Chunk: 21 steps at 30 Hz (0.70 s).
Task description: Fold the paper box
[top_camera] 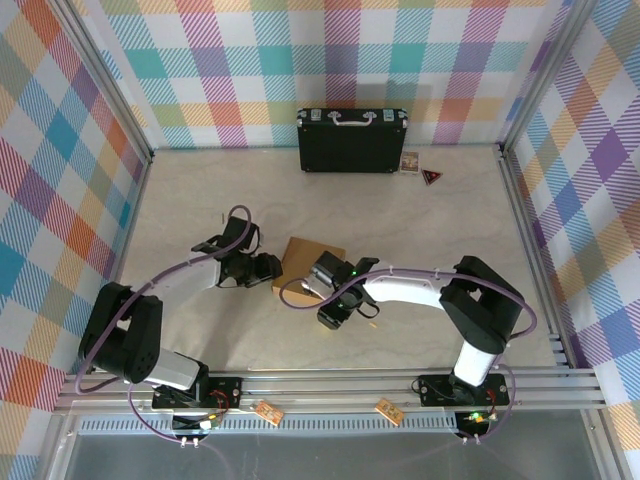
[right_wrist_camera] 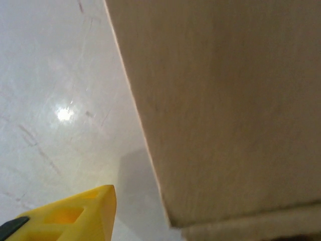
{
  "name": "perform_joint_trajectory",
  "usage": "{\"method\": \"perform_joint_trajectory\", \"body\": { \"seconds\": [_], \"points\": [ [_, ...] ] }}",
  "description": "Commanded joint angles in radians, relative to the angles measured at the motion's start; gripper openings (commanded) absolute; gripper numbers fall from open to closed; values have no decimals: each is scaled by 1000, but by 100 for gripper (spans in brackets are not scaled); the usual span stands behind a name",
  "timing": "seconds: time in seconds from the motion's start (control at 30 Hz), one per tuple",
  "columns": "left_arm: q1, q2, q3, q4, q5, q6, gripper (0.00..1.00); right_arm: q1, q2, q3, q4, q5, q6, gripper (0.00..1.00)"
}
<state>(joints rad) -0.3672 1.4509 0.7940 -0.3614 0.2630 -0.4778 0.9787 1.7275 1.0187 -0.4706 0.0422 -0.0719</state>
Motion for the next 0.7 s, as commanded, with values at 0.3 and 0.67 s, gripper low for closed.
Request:
{"method": "perform_joint_trajectory", "body": {
  "seconds": [0.3, 0.67],
  "points": [
    [-21, 115, 66, -18, 34, 34, 38, 2, 32, 40, 83, 98, -121, 27],
    [-32, 115, 45, -1, 35, 32, 36, 2, 38, 34, 88, 67, -97, 31]
  ]
}}
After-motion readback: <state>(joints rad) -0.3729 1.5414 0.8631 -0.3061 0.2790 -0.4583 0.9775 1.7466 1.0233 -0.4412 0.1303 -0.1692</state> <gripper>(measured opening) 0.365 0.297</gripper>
